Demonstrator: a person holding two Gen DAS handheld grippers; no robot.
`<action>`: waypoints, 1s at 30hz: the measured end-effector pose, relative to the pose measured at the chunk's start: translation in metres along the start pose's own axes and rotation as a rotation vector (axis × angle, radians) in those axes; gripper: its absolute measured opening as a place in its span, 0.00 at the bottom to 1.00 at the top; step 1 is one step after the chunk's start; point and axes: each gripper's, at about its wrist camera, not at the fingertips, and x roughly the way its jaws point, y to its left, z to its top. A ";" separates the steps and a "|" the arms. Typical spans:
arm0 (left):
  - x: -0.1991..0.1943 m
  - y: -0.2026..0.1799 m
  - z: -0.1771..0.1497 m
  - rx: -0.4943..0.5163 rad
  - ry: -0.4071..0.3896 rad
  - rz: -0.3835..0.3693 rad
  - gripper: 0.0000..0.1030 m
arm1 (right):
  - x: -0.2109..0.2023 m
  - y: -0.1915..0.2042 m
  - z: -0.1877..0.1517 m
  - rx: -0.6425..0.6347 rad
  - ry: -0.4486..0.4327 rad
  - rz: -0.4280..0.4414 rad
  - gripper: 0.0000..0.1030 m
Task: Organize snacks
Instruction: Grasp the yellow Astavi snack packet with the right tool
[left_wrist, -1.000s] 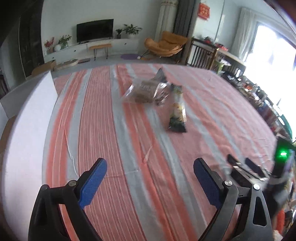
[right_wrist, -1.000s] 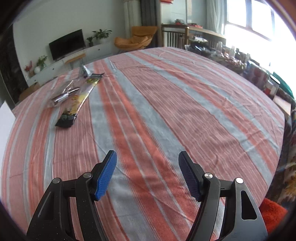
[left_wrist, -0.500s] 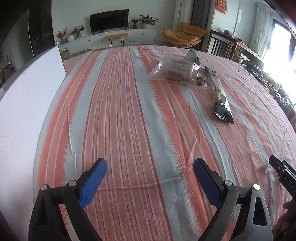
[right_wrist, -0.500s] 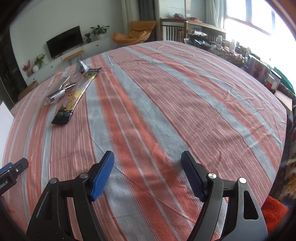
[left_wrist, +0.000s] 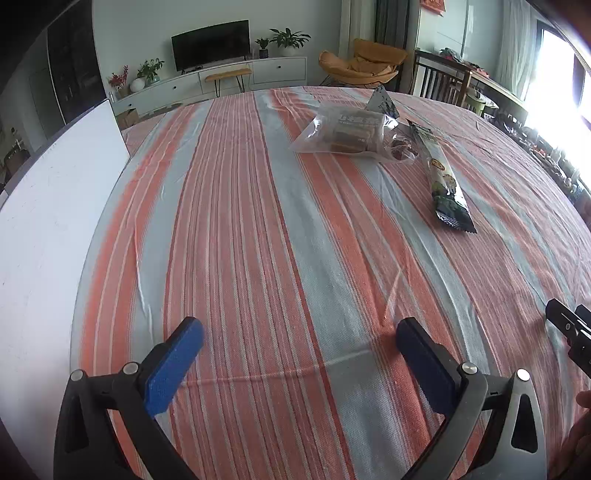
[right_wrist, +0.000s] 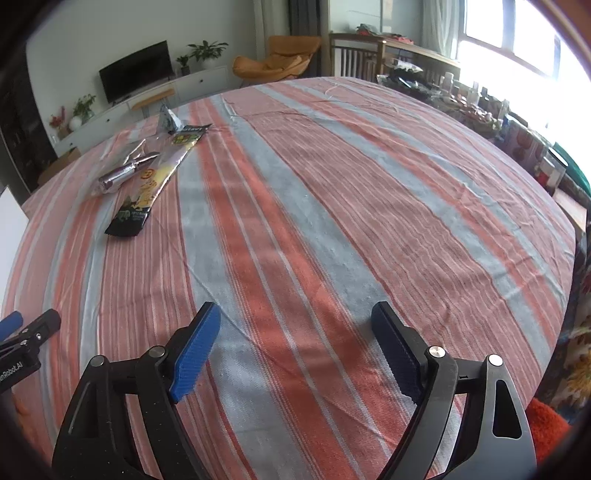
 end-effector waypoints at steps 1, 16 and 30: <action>0.000 0.000 0.000 0.000 0.000 0.000 1.00 | -0.001 -0.001 0.000 0.005 0.001 0.011 0.85; 0.000 0.000 0.000 0.000 0.000 0.000 1.00 | 0.080 0.141 0.105 -0.305 0.228 0.112 0.83; 0.000 0.001 -0.001 0.000 0.000 0.001 1.00 | 0.038 0.034 0.060 -0.152 0.085 0.036 0.34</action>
